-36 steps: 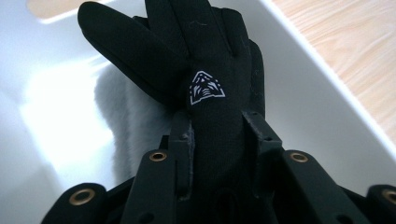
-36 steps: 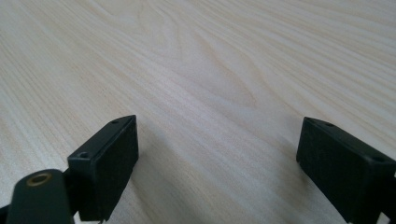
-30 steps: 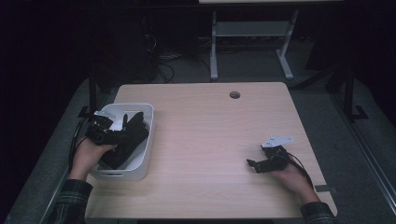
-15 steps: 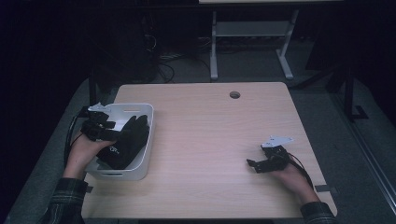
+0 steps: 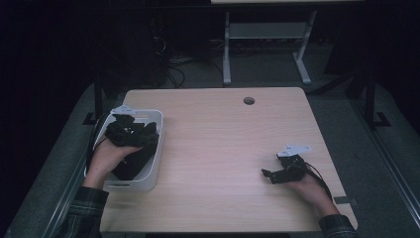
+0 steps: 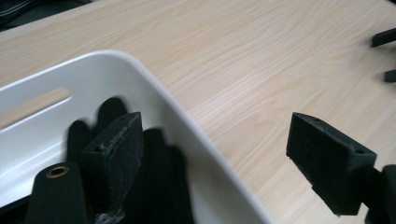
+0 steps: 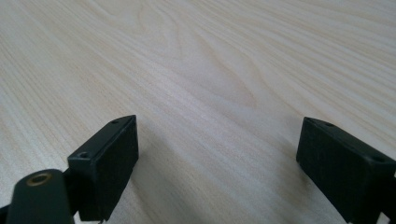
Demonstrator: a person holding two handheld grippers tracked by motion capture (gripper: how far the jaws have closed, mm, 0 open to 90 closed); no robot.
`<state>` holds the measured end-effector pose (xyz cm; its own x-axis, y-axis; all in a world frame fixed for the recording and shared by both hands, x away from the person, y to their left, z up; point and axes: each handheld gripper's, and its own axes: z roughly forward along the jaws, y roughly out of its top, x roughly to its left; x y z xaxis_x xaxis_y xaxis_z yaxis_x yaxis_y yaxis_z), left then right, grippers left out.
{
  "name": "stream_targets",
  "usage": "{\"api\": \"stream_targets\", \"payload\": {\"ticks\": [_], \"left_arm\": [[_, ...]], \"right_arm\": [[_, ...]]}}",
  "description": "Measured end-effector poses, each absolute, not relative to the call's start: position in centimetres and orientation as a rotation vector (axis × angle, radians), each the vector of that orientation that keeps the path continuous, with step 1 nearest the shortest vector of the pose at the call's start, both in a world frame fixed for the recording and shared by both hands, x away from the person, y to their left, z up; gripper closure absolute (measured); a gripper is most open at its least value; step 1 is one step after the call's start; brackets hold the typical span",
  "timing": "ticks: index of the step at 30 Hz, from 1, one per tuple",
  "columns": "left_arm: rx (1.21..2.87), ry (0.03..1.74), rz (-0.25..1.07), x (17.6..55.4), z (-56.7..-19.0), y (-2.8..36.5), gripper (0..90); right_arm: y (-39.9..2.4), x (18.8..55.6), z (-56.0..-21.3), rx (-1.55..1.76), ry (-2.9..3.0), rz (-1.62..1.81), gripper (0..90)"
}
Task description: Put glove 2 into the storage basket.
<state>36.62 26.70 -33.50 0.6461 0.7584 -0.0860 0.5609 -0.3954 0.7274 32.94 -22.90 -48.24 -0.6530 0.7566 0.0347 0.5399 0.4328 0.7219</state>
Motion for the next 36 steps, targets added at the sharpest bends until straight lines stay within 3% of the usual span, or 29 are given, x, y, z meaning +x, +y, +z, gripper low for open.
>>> {"api": "stream_targets", "payload": {"ticks": [22, 36], "left_arm": [[2.139, 0.783, 0.171, 35.0, -36.8, 15.5, 18.2], [2.21, 0.686, 0.129, 33.2, -41.6, 11.9, 17.2]], "right_arm": [[-22.9, 32.9, -48.2, 1.117, 2.398, 1.048, 12.6], [-22.9, 32.9, -48.2, 1.113, 2.4, 1.049, 12.6]]}}
